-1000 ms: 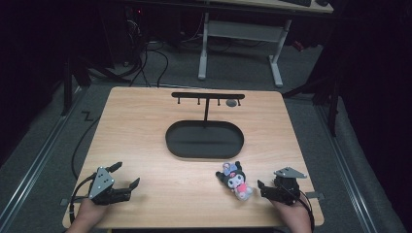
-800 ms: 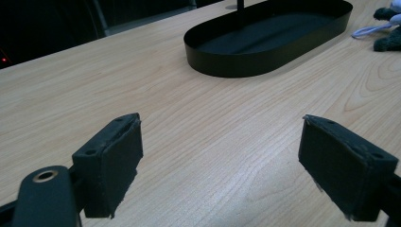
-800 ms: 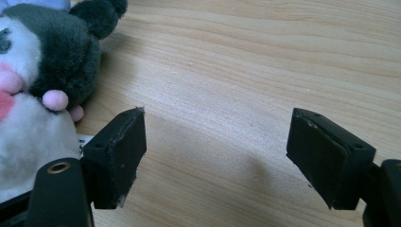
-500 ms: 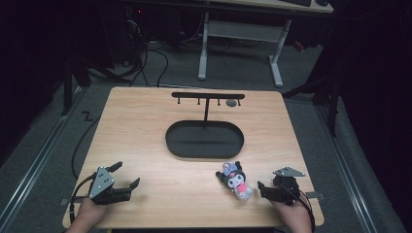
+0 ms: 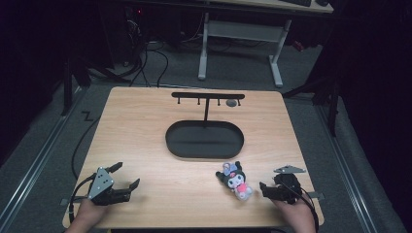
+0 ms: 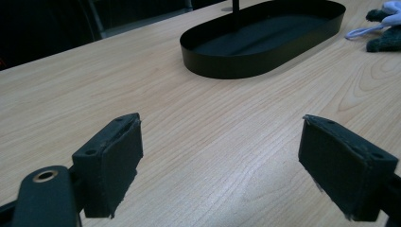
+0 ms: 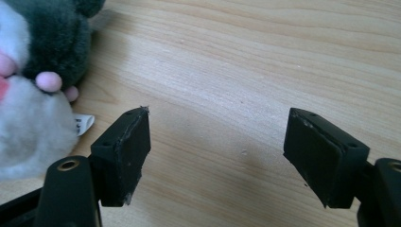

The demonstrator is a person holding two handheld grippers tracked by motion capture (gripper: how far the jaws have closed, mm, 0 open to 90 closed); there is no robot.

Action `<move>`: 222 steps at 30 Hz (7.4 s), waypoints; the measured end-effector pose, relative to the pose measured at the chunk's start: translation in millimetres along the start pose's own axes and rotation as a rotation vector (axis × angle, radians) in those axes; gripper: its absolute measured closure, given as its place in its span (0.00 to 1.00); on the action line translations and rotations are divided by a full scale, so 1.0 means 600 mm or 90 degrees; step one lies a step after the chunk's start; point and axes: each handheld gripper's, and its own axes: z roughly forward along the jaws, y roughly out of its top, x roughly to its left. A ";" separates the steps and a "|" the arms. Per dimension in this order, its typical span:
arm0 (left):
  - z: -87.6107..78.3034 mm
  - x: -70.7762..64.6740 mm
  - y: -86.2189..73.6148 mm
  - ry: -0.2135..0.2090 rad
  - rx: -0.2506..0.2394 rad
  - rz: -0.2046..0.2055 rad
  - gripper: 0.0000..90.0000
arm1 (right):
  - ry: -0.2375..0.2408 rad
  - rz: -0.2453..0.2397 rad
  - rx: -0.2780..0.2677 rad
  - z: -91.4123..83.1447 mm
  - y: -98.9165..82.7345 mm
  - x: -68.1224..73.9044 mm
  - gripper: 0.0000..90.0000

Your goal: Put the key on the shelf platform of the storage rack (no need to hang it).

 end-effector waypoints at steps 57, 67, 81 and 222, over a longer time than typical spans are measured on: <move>0.001 -0.001 0.000 0.001 -0.001 0.001 0.17 | 0.059 -0.152 0.126 -0.061 0.101 0.107 0.31; 0.001 -0.001 0.000 0.000 -0.001 0.000 0.17 | 0.080 -0.160 0.147 -0.036 0.088 0.133 0.29; 0.001 -0.001 0.000 0.000 -0.001 0.000 0.17 | 0.089 -0.151 0.171 0.000 0.065 0.141 0.27; 0.001 0.000 0.000 0.000 0.001 -0.001 0.17 | 0.046 -0.123 0.079 0.024 0.267 0.138 0.53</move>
